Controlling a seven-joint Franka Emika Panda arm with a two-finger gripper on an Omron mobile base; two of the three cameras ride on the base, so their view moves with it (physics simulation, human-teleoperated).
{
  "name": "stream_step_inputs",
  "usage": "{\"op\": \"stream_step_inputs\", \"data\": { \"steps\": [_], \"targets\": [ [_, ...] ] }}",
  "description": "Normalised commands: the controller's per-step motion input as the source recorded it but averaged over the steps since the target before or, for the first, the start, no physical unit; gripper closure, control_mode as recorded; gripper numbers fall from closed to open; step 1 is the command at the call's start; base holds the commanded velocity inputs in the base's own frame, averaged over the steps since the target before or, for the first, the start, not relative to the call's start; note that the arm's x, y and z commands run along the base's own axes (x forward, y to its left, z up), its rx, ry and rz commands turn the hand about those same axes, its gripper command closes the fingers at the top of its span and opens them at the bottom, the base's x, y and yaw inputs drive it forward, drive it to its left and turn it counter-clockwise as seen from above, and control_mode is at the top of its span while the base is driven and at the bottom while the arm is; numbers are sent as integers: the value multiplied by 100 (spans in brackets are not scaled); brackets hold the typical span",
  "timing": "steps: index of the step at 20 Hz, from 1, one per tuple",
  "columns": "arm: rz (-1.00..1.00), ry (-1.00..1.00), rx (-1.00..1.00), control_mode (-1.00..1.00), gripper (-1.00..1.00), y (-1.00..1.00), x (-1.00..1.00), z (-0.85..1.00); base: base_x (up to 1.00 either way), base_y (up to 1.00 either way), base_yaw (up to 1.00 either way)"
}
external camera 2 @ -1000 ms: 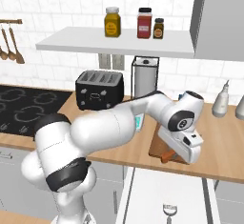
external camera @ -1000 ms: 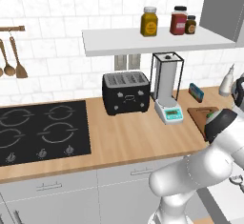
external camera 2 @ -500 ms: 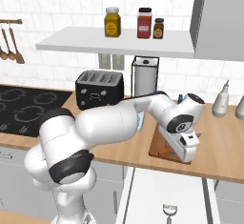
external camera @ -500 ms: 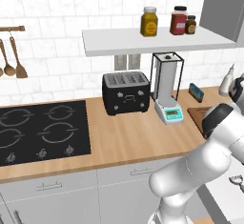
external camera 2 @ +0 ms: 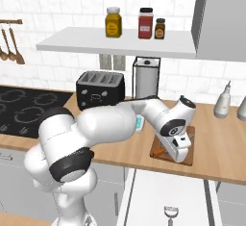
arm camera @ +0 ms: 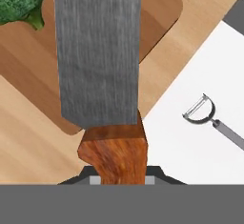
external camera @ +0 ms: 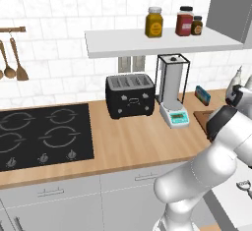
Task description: Place the appropriate cutting tool for cutting the broccoli skin on the cutting board.
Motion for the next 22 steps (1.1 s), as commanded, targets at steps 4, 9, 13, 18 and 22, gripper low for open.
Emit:
{"op": "stream_step_inputs", "data": {
  "steps": [4,9,13,18,22],
  "targets": [
    [0,0,0,-100,100,0,38,-28,0,0,0],
    [0,0,0,-100,100,-1,38,-22,0,0,0],
    [0,0,0,-100,100,-16,17,-6,0,0,0],
    [0,0,0,-100,100,-11,8,-7,0,0,0],
    [0,0,0,-100,100,0,16,-20,0,0,0]
  ]
}}
